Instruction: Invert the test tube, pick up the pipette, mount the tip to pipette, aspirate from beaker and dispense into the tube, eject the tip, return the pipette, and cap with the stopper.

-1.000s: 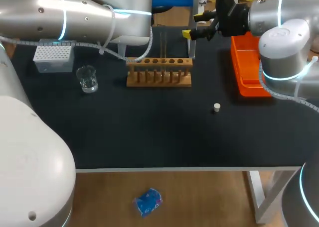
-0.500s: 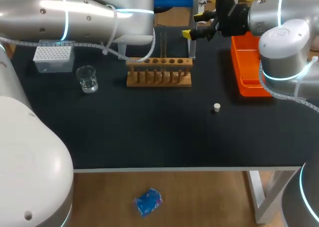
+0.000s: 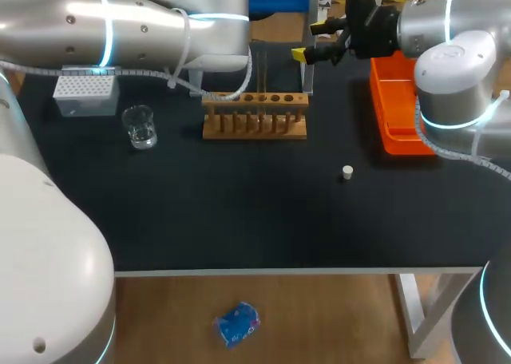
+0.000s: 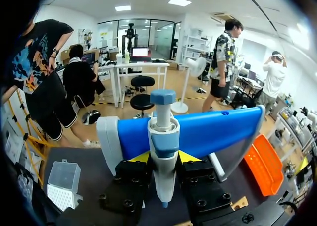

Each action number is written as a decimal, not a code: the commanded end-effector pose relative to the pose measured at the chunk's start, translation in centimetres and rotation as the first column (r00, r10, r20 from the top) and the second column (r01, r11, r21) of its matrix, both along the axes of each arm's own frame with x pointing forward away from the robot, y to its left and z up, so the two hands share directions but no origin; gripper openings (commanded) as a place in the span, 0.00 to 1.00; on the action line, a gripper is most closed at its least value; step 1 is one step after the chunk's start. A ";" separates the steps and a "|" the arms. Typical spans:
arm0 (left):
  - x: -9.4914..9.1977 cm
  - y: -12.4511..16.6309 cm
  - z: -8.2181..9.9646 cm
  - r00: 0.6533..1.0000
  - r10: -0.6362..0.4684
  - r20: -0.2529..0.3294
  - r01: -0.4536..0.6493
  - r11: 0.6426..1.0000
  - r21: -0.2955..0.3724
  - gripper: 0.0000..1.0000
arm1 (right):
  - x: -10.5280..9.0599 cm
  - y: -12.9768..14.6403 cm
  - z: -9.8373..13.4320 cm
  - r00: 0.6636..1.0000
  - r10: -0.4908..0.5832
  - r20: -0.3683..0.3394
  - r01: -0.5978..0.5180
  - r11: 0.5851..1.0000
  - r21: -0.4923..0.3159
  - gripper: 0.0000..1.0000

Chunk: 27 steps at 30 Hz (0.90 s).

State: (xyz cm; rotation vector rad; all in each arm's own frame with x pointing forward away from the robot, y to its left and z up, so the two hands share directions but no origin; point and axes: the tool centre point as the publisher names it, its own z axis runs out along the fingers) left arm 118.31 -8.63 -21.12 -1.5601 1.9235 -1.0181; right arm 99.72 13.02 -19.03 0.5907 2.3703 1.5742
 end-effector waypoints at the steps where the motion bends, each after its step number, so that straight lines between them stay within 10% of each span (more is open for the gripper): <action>1: 0.2 -0.1 -0.1 1.000 -0.001 -0.015 0.001 1.000 0.006 0.00 | 0.0 0.0 0.0 1.000 0.000 -0.001 0.000 1.000 -0.001 1.00; 8: 0.1 -0.2 -0.2 1.000 0.000 -0.018 0.000 1.000 0.008 0.00 | 0.0 0.0 0.0 1.000 0.000 -0.001 0.000 1.000 -0.001 1.00; 12: -0.1 -0.3 -0.4 1.000 0.001 -0.019 -0.001 1.000 0.006 0.40 | 0.0 0.0 0.0 1.000 0.000 -0.001 0.000 1.000 -0.001 1.00; 18: -0.2 -0.3 -0.3 1.000 0.004 -0.016 -0.004 1.000 0.003 0.49 | 0.0 0.0 0.0 1.000 0.000 -0.001 0.000 1.000 -0.001 1.00; 22: -0.4 -0.3 -0.2 1.000 0.008 -0.010 -0.008 1.000 0.001 0.76 | 0.0 0.0 0.0 1.000 0.000 -0.001 0.000 1.000 -0.001 1.00; 27: -1.5 -0.4 0.2 1.000 0.009 -0.003 -0.009 1.000 -0.004 0.73 | 0.0 0.0 0.0 1.000 0.000 -0.001 0.000 1.000 -0.001 1.00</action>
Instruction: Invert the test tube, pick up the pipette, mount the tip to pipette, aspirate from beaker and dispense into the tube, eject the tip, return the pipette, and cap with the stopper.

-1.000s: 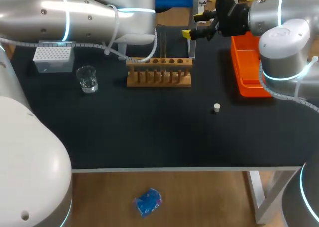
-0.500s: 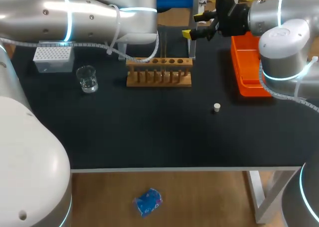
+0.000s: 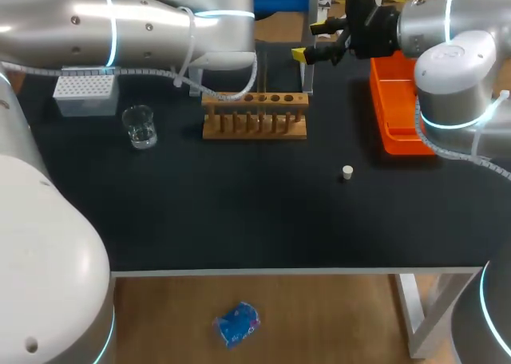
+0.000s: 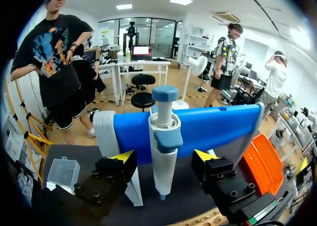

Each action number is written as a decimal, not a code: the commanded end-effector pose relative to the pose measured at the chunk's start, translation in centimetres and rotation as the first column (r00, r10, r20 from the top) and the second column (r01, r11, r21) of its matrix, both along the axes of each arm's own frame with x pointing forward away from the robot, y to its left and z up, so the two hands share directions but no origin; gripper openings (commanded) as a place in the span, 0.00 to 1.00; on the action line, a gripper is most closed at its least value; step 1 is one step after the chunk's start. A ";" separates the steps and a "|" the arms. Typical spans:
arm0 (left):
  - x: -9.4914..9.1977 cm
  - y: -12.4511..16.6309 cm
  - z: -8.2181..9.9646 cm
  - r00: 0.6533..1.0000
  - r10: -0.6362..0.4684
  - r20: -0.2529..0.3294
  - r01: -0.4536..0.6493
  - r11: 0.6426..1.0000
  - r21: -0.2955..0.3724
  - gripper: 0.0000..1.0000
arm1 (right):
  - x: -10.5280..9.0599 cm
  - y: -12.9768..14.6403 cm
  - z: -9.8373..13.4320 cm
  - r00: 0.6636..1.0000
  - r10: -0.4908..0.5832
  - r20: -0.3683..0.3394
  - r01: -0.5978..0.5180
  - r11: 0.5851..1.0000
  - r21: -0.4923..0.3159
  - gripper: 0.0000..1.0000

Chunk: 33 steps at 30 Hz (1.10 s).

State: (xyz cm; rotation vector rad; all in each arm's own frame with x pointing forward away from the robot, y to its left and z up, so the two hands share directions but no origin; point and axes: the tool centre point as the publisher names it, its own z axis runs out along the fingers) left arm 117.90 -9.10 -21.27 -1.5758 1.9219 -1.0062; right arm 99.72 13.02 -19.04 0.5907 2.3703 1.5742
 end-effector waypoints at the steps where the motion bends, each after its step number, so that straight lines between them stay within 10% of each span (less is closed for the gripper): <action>1: -1.5 0.0 0.4 1.000 -0.005 0.017 0.005 1.000 -0.011 0.74 | 0.0 0.0 0.0 1.000 0.000 -0.001 0.000 1.000 -0.001 1.00; 8: -4.9 -0.3 1.2 0.996 -0.073 0.055 0.074 0.997 -0.032 0.98 | 0.0 0.0 0.0 1.000 0.000 -0.001 0.000 1.000 -0.001 1.00; 19: -11.0 0.2 2.1 0.939 -0.305 0.156 0.315 0.948 -0.043 1.00 | 0.0 0.0 0.0 1.000 0.000 -0.001 0.000 1.000 -0.001 1.00; 26: -13.5 -0.5 2.7 0.786 -0.591 0.182 0.607 0.793 -0.048 1.00 | 0.0 0.0 0.0 1.000 0.000 -0.001 0.000 1.000 -0.001 1.00; 33: -14.7 -1.5 2.6 0.600 -0.795 0.086 0.798 0.603 0.012 1.00 | -0.1 -0.2 0.1 1.000 0.002 0.006 -0.002 1.000 -0.009 1.00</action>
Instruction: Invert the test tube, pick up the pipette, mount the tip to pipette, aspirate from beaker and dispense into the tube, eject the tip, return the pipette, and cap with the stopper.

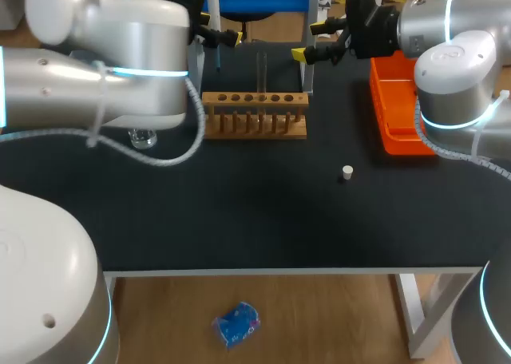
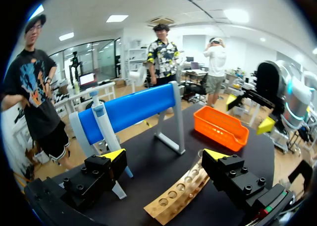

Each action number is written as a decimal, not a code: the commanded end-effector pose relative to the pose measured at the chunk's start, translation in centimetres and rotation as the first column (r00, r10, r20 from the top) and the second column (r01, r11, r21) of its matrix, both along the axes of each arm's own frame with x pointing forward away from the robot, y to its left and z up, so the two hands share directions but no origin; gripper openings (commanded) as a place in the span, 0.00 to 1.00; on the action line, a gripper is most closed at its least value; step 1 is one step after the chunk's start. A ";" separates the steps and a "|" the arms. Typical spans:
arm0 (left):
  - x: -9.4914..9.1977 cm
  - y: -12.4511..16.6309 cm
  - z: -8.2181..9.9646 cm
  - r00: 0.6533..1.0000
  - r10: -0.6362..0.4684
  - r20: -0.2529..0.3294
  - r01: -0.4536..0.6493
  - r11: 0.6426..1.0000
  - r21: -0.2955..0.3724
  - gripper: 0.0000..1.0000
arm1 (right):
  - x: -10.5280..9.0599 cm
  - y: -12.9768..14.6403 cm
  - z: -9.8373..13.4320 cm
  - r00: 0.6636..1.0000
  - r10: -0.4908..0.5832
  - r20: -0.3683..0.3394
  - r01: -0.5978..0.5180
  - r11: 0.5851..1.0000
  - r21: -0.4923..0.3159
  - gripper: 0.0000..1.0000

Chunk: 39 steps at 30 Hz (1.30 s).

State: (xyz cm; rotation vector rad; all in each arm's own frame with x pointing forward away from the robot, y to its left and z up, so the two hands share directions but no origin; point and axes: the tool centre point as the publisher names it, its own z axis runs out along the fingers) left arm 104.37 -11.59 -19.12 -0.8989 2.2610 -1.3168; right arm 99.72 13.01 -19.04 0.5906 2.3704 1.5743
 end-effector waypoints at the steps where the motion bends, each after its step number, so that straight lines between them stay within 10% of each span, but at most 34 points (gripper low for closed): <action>1: -1.2 0.8 0.4 0.918 -0.379 -0.120 0.384 0.923 0.025 1.00 | -0.3 -0.4 0.1 1.000 -0.003 0.020 0.003 1.000 -0.031 1.00; 14: 0.0 -1.0 -0.3 0.790 -0.568 -0.230 0.605 0.784 0.138 1.00 | -4.6 -6.5 -0.9 0.996 -0.053 0.066 0.057 0.997 -0.057 1.00; 26: -1.1 -1.3 -1.7 0.696 -0.627 -0.349 0.685 0.726 0.062 1.00 | -7.8 -8.5 -1.5 0.995 -0.003 0.104 0.007 0.999 -0.038 1.00; 39: -0.8 -1.5 -2.4 0.757 -0.561 -0.334 0.628 0.767 0.133 1.00 | -7.8 -8.5 -1.5 0.995 -0.003 0.104 0.007 0.999 -0.038 1.00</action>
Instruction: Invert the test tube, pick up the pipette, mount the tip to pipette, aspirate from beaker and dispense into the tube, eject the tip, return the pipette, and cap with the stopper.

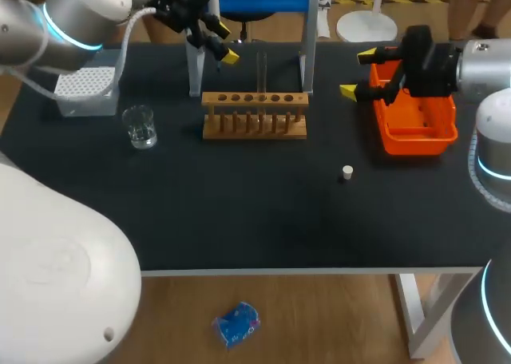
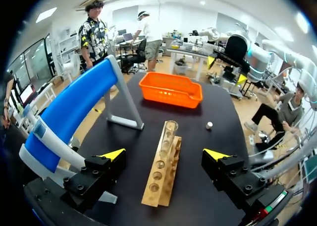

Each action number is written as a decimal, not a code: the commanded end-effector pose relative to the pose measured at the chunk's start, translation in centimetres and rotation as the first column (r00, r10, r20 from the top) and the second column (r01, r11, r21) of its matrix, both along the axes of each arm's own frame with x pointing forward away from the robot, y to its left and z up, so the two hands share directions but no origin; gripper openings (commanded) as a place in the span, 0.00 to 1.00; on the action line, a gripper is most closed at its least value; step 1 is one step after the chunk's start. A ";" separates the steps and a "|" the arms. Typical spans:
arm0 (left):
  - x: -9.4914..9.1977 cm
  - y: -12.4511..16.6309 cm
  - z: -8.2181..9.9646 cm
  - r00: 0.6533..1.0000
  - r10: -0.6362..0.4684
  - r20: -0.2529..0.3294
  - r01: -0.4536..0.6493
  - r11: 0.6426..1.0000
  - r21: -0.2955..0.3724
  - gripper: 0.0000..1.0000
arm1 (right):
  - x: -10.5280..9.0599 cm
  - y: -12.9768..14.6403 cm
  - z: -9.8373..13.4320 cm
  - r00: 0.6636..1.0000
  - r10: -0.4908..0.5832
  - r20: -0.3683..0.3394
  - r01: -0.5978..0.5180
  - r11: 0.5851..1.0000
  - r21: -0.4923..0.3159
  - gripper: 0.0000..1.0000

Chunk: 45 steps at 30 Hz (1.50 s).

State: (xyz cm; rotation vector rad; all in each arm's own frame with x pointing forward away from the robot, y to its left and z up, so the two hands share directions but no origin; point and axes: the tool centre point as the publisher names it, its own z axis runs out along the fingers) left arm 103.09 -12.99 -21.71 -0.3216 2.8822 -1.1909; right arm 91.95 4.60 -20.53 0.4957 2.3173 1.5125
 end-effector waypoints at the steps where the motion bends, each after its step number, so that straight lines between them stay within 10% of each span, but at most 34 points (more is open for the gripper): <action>1: 0.5 -0.1 0.2 0.993 -0.077 -0.089 0.081 0.996 0.041 1.00 | 0.0 -0.1 0.0 1.000 0.001 0.001 -0.001 1.000 0.002 1.00; 20: 0.5 -0.1 0.2 0.993 -0.077 -0.089 0.081 0.996 0.041 1.00 | -9.0 -7.9 -9.0 0.999 0.027 -0.031 -0.029 0.999 -0.044 1.00; 45: 0.5 -0.1 0.2 0.993 -0.077 -0.089 0.081 0.996 0.041 1.00 | -10.1 -7.6 -13.1 0.998 0.020 -0.062 -0.025 0.997 -0.071 1.00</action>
